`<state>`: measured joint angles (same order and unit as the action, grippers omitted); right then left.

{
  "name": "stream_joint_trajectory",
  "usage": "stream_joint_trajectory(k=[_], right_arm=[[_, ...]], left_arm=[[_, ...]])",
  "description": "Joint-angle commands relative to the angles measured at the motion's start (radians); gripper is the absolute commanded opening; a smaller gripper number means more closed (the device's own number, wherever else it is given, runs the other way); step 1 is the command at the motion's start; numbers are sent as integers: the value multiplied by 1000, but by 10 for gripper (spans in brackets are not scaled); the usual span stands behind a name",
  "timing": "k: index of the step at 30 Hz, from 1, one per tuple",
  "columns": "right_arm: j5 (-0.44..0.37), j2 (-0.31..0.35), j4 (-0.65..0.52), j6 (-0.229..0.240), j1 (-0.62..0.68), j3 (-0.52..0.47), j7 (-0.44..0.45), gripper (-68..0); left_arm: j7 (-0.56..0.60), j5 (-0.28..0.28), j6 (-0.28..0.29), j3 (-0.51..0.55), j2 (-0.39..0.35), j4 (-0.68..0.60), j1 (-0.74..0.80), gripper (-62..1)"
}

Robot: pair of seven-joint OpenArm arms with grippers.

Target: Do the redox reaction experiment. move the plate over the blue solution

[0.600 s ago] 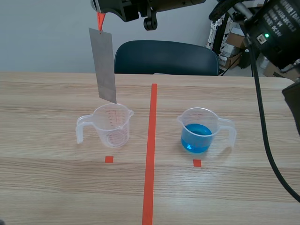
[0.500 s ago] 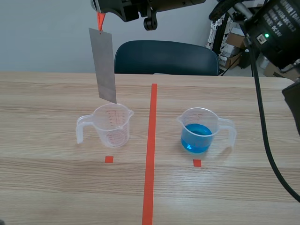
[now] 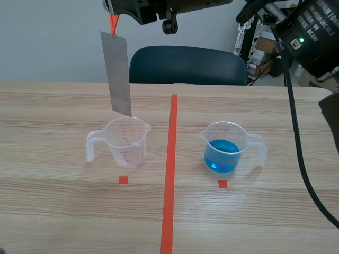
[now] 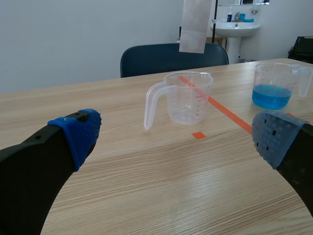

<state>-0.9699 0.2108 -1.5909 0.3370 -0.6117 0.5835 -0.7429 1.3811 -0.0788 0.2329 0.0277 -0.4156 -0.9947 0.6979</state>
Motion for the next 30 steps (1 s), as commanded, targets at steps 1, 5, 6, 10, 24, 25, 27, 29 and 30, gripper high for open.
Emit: stream_joint_trajectory(k=[1, 5, 6, 10, 24, 25, 27, 29, 30], right_arm=[[-10, -1, -16, 5, -31, -10, 16, -671], [-10, -1, -16, 5, -31, -10, 16, -671], [-10, -1, -16, 5, -31, -10, 16, -671], [-10, -1, -16, 5, -31, -10, 15, -671], [-10, 0, -16, 5, -31, -11, 3, -671], [-11, 0, -16, 5, -31, -15, -1, -671], [-11, 0, -16, 5, -31, -29, -11, -671], [-13, 0, -16, 5, -31, -47, -19, -671], [-24, 0, -16, 5, -31, -59, -26, -671]], left_arm=[[18, -7, -2, 6, 2, -18, -1, 14], [18, -6, -2, 6, 2, -18, -1, 14], [18, -7, -2, 6, 2, -18, -1, 14], [18, -6, -2, 6, 2, -18, -1, 14], [18, -27, -2, 7, 2, -18, -1, 14], [18, -32, -2, 7, 2, -18, -1, 14], [18, -32, -2, 6, 2, -18, -1, 14], [18, -32, -2, 6, 2, -18, -1, 14], [18, -32, -2, 6, 2, -18, -3, 14]])
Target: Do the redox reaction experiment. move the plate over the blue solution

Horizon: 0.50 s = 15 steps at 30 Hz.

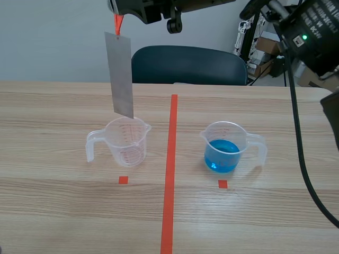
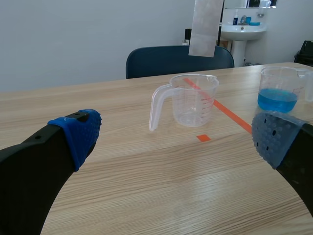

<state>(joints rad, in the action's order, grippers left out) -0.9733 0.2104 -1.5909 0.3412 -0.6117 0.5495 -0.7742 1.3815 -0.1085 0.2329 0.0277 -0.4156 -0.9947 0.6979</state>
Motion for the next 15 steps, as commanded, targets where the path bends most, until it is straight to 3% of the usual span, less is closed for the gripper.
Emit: stream_joint_trajectory(k=[1, 5, 11, 15], right_arm=[[-32, 0, -16, 1, -31, -36, -6, -671], [-68, 7, -17, 32, -32, -73, -43, -671], [-120, 84, -17, 55, -32, -74, -31, -671], [-171, 147, -18, 106, -32, -74, -27, -671]], left_arm=[[17, -3, -2, 6, 2, -18, -3, 14], [13, -2, -2, 6, 2, -18, -2, 14], [14, -2, -2, 6, 2, -18, 0, 14], [15, -2, -2, 6, 2, -18, 0, 14]])
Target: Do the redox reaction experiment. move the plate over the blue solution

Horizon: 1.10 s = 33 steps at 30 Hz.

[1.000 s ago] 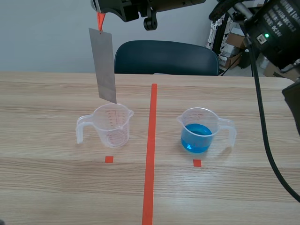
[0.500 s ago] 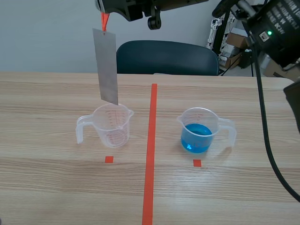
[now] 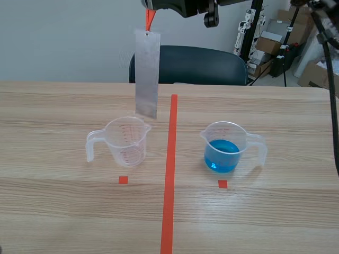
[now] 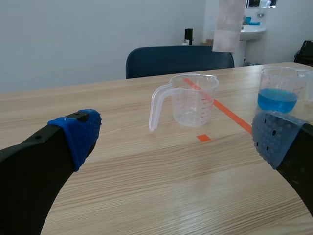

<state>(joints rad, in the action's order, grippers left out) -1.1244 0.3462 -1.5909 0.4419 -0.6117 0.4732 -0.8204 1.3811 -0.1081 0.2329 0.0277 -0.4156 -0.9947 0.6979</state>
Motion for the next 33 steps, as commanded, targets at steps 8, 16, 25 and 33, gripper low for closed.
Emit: stream_joint_trajectory(k=[8, 16, 25, 33], right_arm=[[-168, 203, -19, 84, -54, 2, 77, -671], [-338, 422, -19, 186, -76, 2, 145, -671], [-354, 603, -18, 286, -73, 4, 199, -671], [-358, 685, -18, 304, -51, 57, 203, -671]], left_arm=[[15, -4, -5, 7, -1, -21, 0, 14], [4, -3, -39, 8, -27, -87, 0, 14], [-214, -75, -35, 8, -176, -227, 5, 14], [-292, -80, 53, 6, -322, -361, -3, 9]])
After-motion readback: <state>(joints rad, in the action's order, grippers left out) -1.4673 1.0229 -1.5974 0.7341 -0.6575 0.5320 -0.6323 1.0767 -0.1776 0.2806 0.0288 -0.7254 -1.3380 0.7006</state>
